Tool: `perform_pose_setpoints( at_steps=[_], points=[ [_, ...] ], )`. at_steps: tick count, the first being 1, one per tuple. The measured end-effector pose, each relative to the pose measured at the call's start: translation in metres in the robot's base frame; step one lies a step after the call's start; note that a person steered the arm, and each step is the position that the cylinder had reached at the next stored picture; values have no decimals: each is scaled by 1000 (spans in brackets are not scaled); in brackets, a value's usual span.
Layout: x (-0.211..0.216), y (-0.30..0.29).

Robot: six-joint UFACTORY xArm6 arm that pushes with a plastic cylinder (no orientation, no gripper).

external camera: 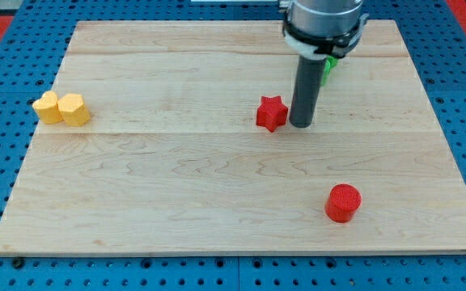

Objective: Push the red star to the right side of the yellow hexagon

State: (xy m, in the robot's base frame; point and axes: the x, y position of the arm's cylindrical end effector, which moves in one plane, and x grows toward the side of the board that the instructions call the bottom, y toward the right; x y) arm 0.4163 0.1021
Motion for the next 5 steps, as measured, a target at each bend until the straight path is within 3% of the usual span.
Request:
perform_pose_setpoints(
  at_steps=[1,2,3,4,5],
  points=[
    [-16,-23],
    [-2,-85],
    [41,-63],
    [46,-91],
    [8,-168]
  ],
)
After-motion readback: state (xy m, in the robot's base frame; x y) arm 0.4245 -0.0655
